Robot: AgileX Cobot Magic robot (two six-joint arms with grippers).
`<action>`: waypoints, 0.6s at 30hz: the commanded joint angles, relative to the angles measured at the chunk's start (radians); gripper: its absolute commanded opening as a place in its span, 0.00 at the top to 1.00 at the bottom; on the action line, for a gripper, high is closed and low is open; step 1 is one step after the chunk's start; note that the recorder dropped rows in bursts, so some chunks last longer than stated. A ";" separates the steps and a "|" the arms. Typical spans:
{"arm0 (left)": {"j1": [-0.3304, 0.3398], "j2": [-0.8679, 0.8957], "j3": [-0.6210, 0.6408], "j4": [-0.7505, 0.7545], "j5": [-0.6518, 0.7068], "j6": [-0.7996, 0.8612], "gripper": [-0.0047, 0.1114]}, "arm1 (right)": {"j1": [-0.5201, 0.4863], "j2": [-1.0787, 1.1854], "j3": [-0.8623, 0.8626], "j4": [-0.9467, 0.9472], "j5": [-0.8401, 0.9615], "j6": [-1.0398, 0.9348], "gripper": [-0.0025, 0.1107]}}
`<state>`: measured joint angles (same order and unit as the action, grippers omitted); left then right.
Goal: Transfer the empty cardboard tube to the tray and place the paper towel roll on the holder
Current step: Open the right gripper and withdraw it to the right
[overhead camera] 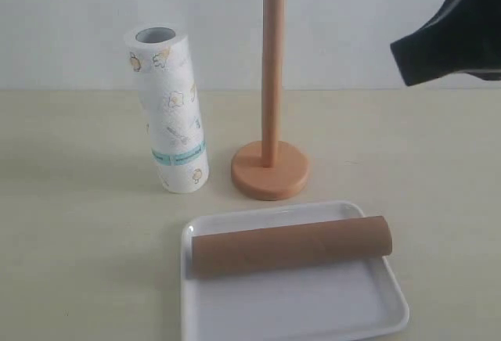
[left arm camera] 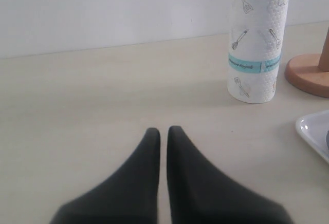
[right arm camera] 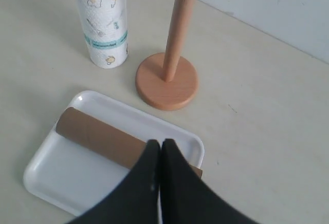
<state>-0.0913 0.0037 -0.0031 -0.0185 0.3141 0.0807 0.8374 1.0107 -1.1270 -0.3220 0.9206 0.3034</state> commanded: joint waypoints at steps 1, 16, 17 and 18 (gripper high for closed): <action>0.002 -0.004 0.003 -0.008 0.001 0.003 0.92 | 0.000 -0.020 0.000 0.002 0.002 0.008 0.98; 0.002 -0.004 0.003 -0.008 0.001 0.003 0.92 | -0.253 -0.209 0.029 0.139 -0.021 0.024 0.98; 0.002 -0.004 0.003 -0.008 0.001 0.003 0.92 | -0.301 -0.245 0.057 0.139 -0.038 0.024 0.98; 0.002 -0.004 0.003 -0.008 0.001 0.003 0.92 | -0.350 -0.284 0.098 0.139 -0.084 0.024 0.98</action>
<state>-0.0913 0.0037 -0.0031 -0.0185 0.3141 0.0807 0.5994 0.8121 -1.0957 -0.1922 0.8889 0.3258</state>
